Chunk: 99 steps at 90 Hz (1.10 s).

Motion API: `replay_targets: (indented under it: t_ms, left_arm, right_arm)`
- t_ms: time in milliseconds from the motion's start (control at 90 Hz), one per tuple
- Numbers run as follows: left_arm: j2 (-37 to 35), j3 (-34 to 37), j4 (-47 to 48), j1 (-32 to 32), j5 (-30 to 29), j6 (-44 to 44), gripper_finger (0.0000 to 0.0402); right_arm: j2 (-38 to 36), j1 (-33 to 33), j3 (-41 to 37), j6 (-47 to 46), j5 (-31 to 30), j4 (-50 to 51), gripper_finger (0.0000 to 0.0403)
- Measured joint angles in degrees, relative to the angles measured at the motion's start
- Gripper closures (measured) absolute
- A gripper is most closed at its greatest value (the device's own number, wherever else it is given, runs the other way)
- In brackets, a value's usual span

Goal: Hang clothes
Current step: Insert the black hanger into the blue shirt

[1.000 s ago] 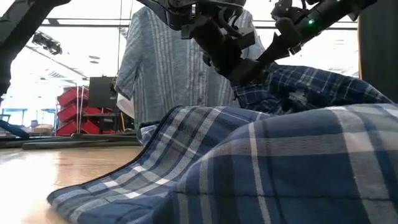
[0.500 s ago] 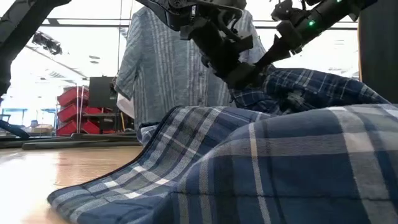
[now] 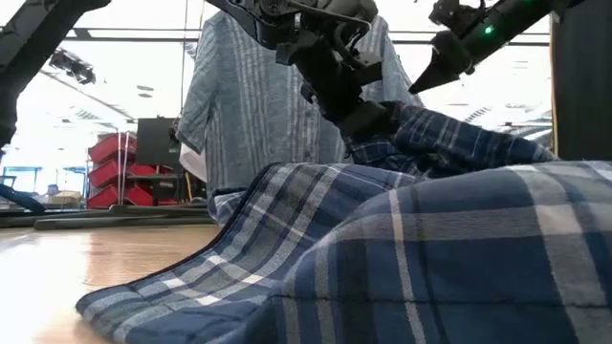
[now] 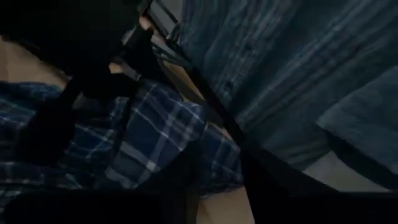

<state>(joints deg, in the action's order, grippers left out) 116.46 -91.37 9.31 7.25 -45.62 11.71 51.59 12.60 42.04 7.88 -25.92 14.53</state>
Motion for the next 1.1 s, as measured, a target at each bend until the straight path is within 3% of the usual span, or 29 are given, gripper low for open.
replay_targets:
  t_ms: [322, 633, 844, 1100]
  left_arm:
    - [0.04, 1.73, -2.37, 2.02, 0.24, -3.39, 0.0402]
    - [-1.54, 1.70, -4.95, 2.56, 1.67, -6.03, 0.0402]
    - [-1.49, 1.70, -4.39, 3.20, 3.24, -7.27, 0.0402]
    - [-1.49, 1.85, -6.09, 3.56, 7.90, -8.32, 0.0402]
  right_arm:
    - [-9.65, 0.01, 0.02, -7.34, 0.36, 7.11, 0.0307]
    - [-8.39, -2.21, 0.02, -15.88, 8.06, 18.32, 0.0291]
    - [-9.80, -12.68, 0.00, -19.58, -7.80, 22.99, 0.0303]
    - [-12.34, -22.79, 0.00, -26.36, -17.86, 27.98, 0.0319]
